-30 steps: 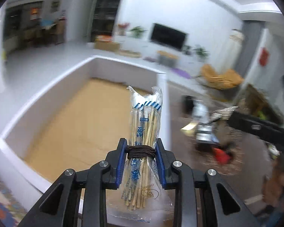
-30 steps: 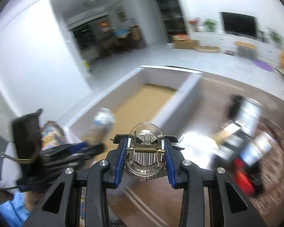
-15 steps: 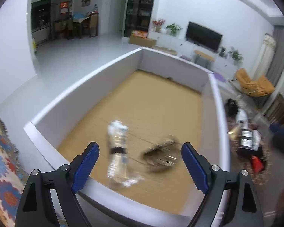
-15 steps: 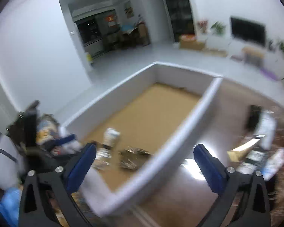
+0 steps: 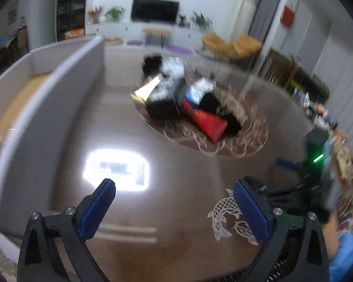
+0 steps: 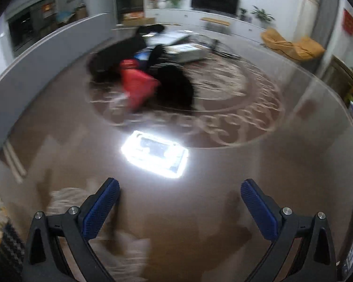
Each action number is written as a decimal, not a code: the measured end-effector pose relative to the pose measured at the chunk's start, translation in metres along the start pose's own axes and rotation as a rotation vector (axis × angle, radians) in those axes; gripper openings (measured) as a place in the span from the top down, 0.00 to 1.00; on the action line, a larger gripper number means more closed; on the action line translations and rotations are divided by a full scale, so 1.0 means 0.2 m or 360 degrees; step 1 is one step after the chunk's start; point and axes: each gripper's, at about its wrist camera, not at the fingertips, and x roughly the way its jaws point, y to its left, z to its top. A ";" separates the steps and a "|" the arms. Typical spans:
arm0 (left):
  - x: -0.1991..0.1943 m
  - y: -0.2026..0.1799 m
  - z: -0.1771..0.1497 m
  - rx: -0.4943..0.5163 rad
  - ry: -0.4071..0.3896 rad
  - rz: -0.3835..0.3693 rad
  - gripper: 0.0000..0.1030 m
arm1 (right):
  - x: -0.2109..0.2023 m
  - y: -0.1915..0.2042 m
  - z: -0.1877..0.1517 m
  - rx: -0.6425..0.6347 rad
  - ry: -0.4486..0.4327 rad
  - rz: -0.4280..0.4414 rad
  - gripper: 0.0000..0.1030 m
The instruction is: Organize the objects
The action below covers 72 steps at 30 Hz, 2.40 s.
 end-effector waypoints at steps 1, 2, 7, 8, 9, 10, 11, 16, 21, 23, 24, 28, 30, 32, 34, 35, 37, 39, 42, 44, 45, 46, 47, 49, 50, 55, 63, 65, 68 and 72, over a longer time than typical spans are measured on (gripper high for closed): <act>0.09 -0.03 0.00 0.0028 0.0016 0.0031 0.01 | 0.01 -0.03 0.01 0.0014 -0.0007 0.0001 0.00; 0.15 -0.05 0.00 0.0051 0.0022 0.0059 0.01 | 0.02 -0.07 0.02 0.0032 -0.0017 -0.0006 0.00; 0.40 -0.08 0.07 0.0166 0.0076 0.0149 0.01 | 0.11 -0.19 0.11 0.0128 -0.0011 -0.0001 0.00; 0.43 -0.08 0.09 0.0176 0.0091 0.0157 0.01 | 0.15 -0.18 0.15 0.0137 -0.0008 0.0001 0.00; 0.46 -0.09 0.10 0.0184 0.0103 0.0161 0.01 | 0.15 -0.18 0.16 0.0137 -0.0012 -0.0004 0.00; 0.49 -0.09 0.11 0.0186 0.0120 0.0159 0.01 | 0.15 -0.18 0.16 0.0136 -0.0014 -0.0004 0.00; 0.50 -0.09 0.11 0.0183 0.0128 0.0156 0.01 | 0.16 -0.18 0.16 0.0135 -0.0016 -0.0005 0.00; 0.50 -0.09 0.10 0.0229 0.0078 0.0182 0.00 | 0.19 -0.19 0.17 0.0135 -0.0015 -0.0004 0.00; 0.51 -0.09 0.11 0.0229 0.0080 0.0183 0.00 | 0.19 -0.19 0.17 0.0135 -0.0016 -0.0004 0.00; 0.51 -0.09 0.11 0.0229 0.0080 0.0183 0.00 | 0.19 -0.19 0.17 0.0135 -0.0016 -0.0004 0.00; 0.51 -0.09 0.11 0.0229 0.0080 0.0182 0.00 | 0.19 -0.19 0.17 0.0135 -0.0016 -0.0004 0.00; 0.51 -0.09 0.12 0.0228 0.0081 0.0181 0.00 | 0.19 -0.19 0.17 0.0135 -0.0017 -0.0004 0.00; 0.51 -0.09 0.12 0.0228 0.0082 0.0180 0.00 | 0.19 -0.19 0.17 0.0134 -0.0017 -0.0004 0.00; 0.51 -0.09 0.12 0.0227 0.0082 0.0180 0.00 | 0.19 -0.19 0.17 0.0134 -0.0017 -0.0004 0.00; 0.51 -0.09 0.12 0.0227 0.0082 0.0180 0.00 | 0.19 -0.19 0.17 0.0134 -0.0017 -0.0004 0.00; 0.51 -0.09 0.12 0.0227 0.0082 0.0180 0.00 | 0.19 -0.19 0.17 0.0134 -0.0017 -0.0004 0.00; 0.51 -0.09 0.12 0.0227 0.0082 0.0180 0.00 | 0.19 -0.19 0.17 0.0134 -0.0017 -0.0004 0.00; 0.51 -0.09 0.12 0.0227 0.0082 0.0180 0.00 | 0.19 -0.19 0.17 0.0135 -0.0017 -0.0004 0.00; 0.52 -0.09 0.12 0.0227 0.0082 0.0180 0.00 | 0.19 -0.19 0.17 0.0134 -0.0017 -0.0004 0.00; 0.52 -0.09 0.12 0.0227 0.0082 0.0180 0.00 | 0.19 -0.19 0.17 0.0135 -0.0017 -0.0003 0.00; 0.52 -0.09 0.12 0.0227 0.0082 0.0180 0.00 | 0.19 -0.19 0.17 0.0134 -0.0017 -0.0004 0.00; 0.52 -0.09 0.12 0.0227 0.0082 0.0180 0.00 | 0.19 -0.19 0.17 0.0134 -0.0017 -0.0004 0.00; 0.52 -0.09 0.12 0.0227 0.0082 0.0180 0.00 | 0.19 -0.19 0.17 0.0134 -0.0017 -0.0004 0.00; 0.52 -0.09 0.12 0.0227 0.0082 0.0180 0.00 | 0.19 -0.19 0.17 0.0134 -0.0017 -0.0004 0.00; 0.52 -0.09 0.12 0.0226 0.0082 0.0180 0.00 | 0.19 -0.19 0.17 0.0134 -0.0017 -0.0004 0.00; 0.52 -0.09 0.12 0.0225 0.0083 0.0176 0.00 | 0.19 -0.19 0.17 0.0134 -0.0018 -0.0004 0.00; 0.52 -0.09 0.12 0.0225 0.0083 0.0177 0.00 | 0.19 -0.19 0.17 0.0134 -0.0017 -0.0004 0.00; 0.52 -0.09 0.12 0.0225 0.0083 0.0177 0.00 | 0.19 -0.19 0.17 0.0134 -0.0017 -0.0004 0.00; 0.52 -0.09 0.12 0.0225 0.0083 0.0177 0.00 | 0.19 -0.19 0.17 0.0134 -0.0017 -0.0004 0.00; 0.51 -0.07 0.14 0.0158 0.0075 0.0118 0.00 | 0.19 -0.19 0.17 0.0134 -0.0018 -0.0004 0.00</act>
